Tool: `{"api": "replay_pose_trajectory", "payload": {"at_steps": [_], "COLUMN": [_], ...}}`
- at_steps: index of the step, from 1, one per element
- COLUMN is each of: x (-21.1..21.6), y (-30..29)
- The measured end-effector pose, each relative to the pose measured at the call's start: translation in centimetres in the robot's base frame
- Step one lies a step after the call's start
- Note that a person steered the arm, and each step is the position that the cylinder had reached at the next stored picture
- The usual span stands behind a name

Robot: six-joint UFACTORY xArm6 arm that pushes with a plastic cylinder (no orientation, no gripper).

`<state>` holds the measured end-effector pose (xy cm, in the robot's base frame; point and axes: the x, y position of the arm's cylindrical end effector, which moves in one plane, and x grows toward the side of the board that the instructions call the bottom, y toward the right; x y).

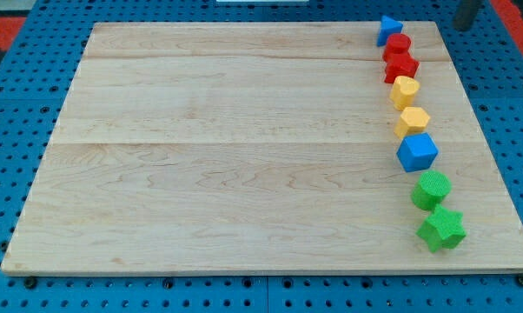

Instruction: Push the triangle diagonally to the heart

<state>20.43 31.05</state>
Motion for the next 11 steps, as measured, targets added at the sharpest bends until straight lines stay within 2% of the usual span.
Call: {"api": "replay_pose_trajectory", "payload": {"at_steps": [2,3,4,5,6,7,8,9,10,11], "x": [-0.9,0.5,-1.2,0.7,4.3,4.2,4.1,3.2,0.5,0.9], "y": [-12.2,-16.0,-13.3,-8.3,-10.6,-16.1,-16.9,-12.1,-15.1,-22.5]}}
